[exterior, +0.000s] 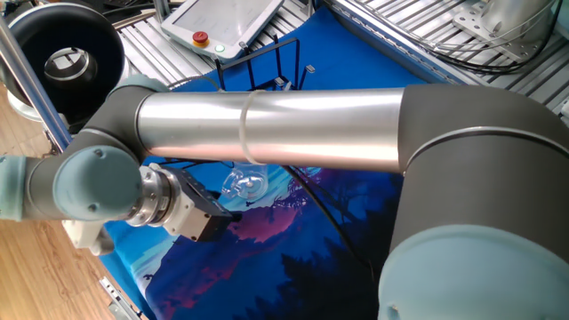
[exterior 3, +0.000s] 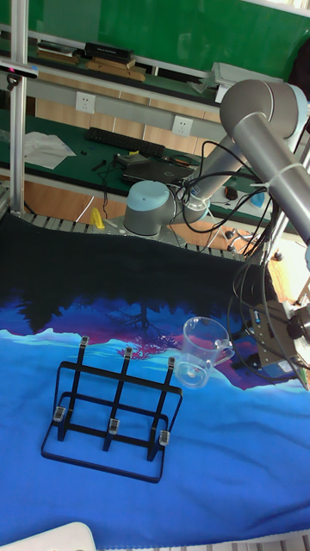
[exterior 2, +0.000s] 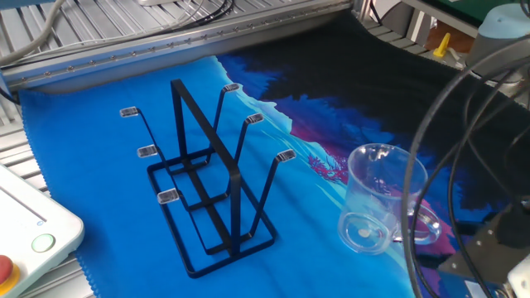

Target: Put the cup on the cup rack

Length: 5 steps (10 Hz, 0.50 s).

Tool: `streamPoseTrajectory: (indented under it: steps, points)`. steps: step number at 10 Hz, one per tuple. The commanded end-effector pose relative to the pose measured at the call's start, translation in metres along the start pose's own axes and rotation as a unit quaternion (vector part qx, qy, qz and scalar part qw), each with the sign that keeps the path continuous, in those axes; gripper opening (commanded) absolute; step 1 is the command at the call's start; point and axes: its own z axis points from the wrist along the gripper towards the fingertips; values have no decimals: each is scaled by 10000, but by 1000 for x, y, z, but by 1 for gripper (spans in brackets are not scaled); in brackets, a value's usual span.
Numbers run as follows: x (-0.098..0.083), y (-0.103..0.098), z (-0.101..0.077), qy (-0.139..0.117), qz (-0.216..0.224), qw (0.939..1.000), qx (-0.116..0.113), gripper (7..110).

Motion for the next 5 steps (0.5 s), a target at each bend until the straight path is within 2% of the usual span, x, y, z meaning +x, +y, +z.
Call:
streamPoseTrajectory:
  steps: [1, 2, 3, 5]
  points:
    - [1, 9, 0, -47, 212, 9995, -217, 66]
    - [3, 10, -1, 14, 273, 9993, -236, 66]
    - [-1, 12, -3, -42, 243, 9993, -279, 66]
    - [-5, 18, -20, -23, 307, 9989, -357, 66]
